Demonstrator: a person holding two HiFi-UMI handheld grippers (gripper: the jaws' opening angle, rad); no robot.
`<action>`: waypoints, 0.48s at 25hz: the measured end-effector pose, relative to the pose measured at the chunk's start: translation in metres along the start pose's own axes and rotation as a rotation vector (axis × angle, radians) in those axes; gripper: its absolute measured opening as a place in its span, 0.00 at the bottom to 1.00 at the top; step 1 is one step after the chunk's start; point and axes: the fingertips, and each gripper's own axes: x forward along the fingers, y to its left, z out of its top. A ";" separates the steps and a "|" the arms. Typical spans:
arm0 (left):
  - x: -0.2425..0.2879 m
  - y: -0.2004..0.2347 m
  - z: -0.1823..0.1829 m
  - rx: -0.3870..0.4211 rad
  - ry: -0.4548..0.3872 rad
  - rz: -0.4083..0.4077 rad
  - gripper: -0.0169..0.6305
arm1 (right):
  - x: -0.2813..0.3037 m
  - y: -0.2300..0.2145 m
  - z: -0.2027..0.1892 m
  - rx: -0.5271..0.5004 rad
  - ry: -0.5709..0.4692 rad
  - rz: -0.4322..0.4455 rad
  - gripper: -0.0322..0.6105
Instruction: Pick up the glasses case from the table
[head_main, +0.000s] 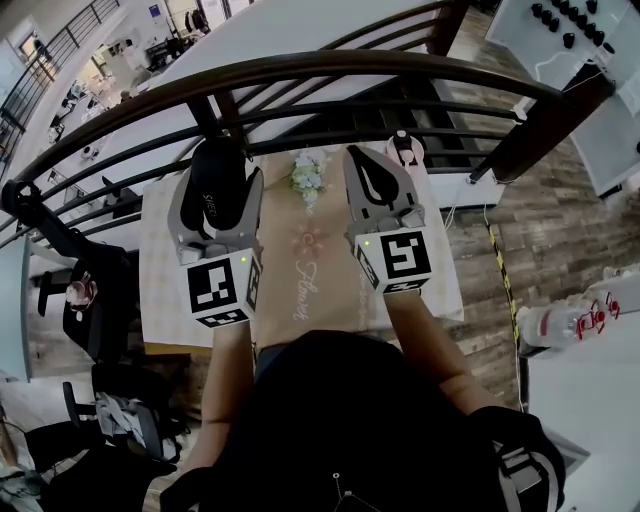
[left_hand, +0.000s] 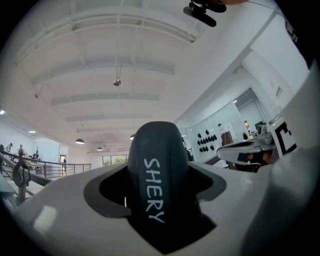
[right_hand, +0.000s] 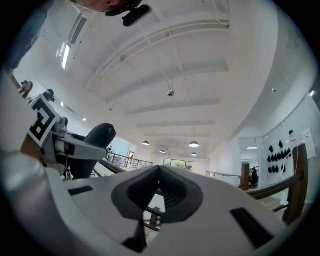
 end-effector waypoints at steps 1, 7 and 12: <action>0.000 -0.001 0.001 0.002 -0.003 -0.001 0.58 | 0.000 0.000 0.000 0.002 0.001 0.003 0.06; 0.002 -0.003 0.000 0.005 -0.002 -0.003 0.58 | 0.001 0.001 -0.004 0.008 0.011 0.013 0.06; 0.003 -0.004 -0.001 0.005 -0.002 -0.006 0.58 | 0.003 0.002 -0.006 0.016 0.015 0.018 0.06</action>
